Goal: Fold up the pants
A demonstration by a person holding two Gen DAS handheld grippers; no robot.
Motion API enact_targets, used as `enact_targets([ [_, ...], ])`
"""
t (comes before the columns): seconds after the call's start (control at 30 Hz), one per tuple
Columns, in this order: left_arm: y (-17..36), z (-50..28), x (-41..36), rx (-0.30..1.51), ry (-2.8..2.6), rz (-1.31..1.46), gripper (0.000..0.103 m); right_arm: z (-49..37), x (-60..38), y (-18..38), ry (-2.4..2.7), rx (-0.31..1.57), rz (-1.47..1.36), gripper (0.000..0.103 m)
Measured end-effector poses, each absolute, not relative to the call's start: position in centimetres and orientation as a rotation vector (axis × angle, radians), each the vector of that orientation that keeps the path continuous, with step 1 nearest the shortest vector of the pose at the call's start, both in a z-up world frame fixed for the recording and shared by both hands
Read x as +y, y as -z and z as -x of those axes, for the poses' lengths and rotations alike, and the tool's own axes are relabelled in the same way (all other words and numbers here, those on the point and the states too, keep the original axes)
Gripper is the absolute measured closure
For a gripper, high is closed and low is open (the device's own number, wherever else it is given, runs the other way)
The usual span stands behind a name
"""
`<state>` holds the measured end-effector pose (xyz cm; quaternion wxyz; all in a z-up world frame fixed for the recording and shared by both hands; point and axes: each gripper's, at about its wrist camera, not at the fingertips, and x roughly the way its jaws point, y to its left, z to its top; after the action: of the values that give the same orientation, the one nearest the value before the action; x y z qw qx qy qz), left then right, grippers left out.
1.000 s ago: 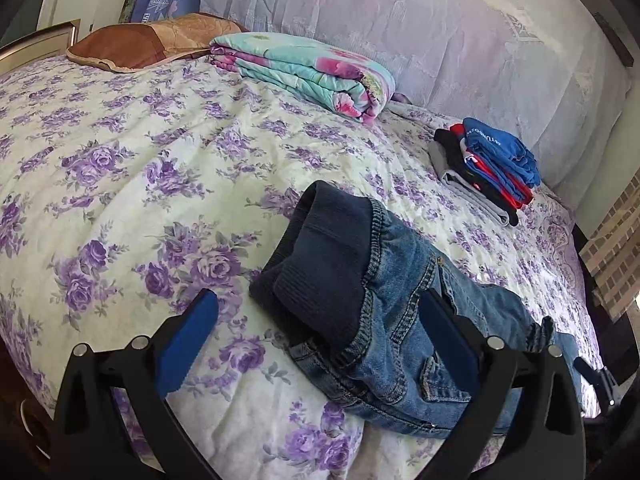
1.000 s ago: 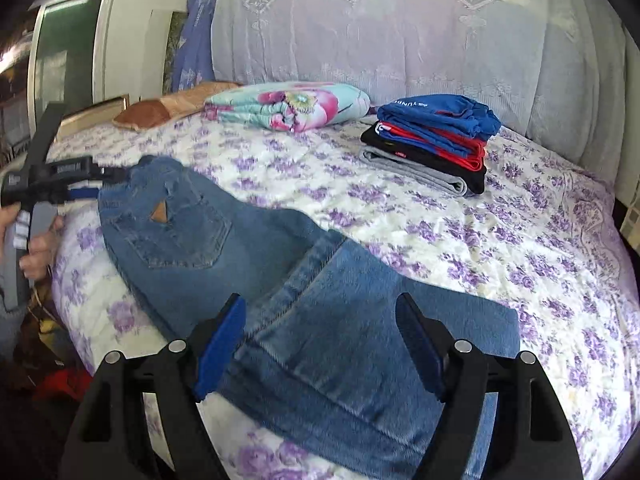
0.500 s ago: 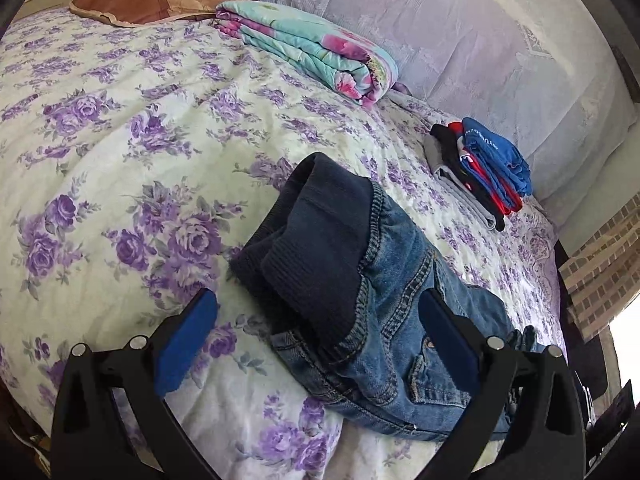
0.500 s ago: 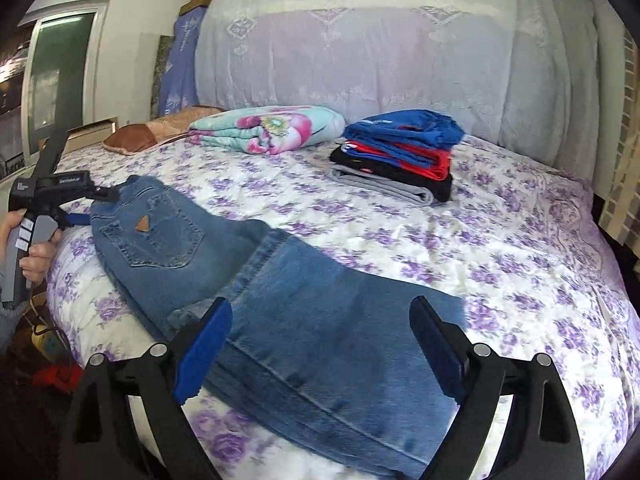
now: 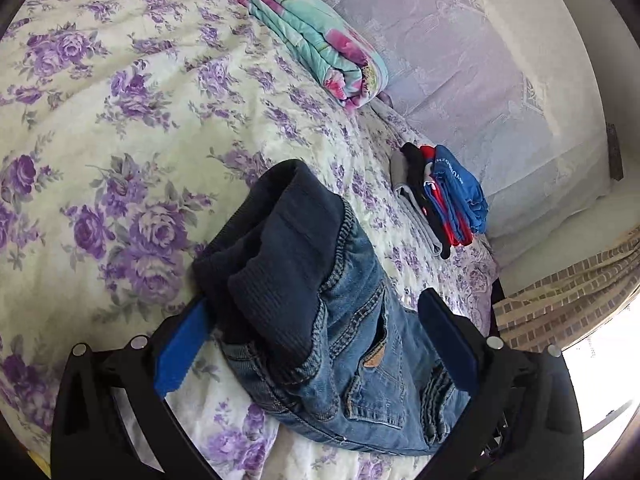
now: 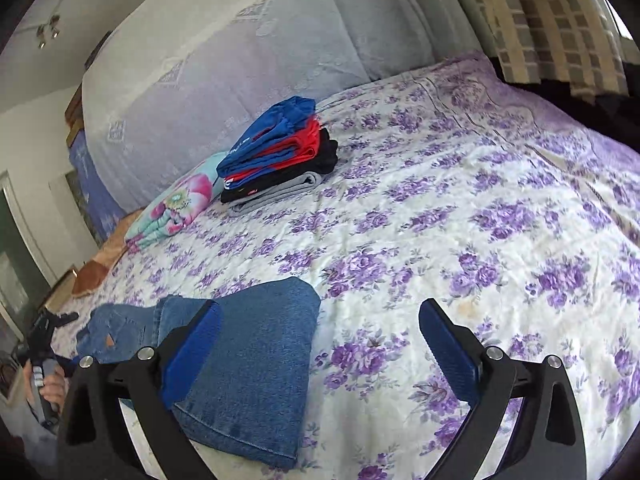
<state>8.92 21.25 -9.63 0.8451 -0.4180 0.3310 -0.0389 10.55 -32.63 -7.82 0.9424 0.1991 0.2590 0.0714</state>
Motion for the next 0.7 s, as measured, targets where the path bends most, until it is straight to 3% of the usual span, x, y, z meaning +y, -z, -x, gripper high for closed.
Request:
enact_targets([
  [0.07,9.8,-9.1,21.0,0.69,0.071,0.83,0.014,-10.6,-33.3,8.6,-0.167,0.527,-0.456,0.004],
  [0.17,10.2,-9.1,21.2,0.698,0.014,0.801,0.041,-11.0,-34.0,9.3,-0.127,0.543,-0.45,0.004],
  [0.3,10.4,-8.7,22.2,0.712,0.028,0.84,0.054,-11.1,-35.2,9.9,-0.104,0.541,-0.462,0.004],
  [0.57,9.2,-8.3,21.3,0.715,-0.003,0.773,0.068,-11.5,-35.7,11.2,-0.128,0.551,-0.475,0.004],
  [0.7,10.9,-9.0,21.9,0.741,0.002,0.833,0.057,-11.5,-35.9,11.3,-0.154,0.539,-0.492,0.004],
])
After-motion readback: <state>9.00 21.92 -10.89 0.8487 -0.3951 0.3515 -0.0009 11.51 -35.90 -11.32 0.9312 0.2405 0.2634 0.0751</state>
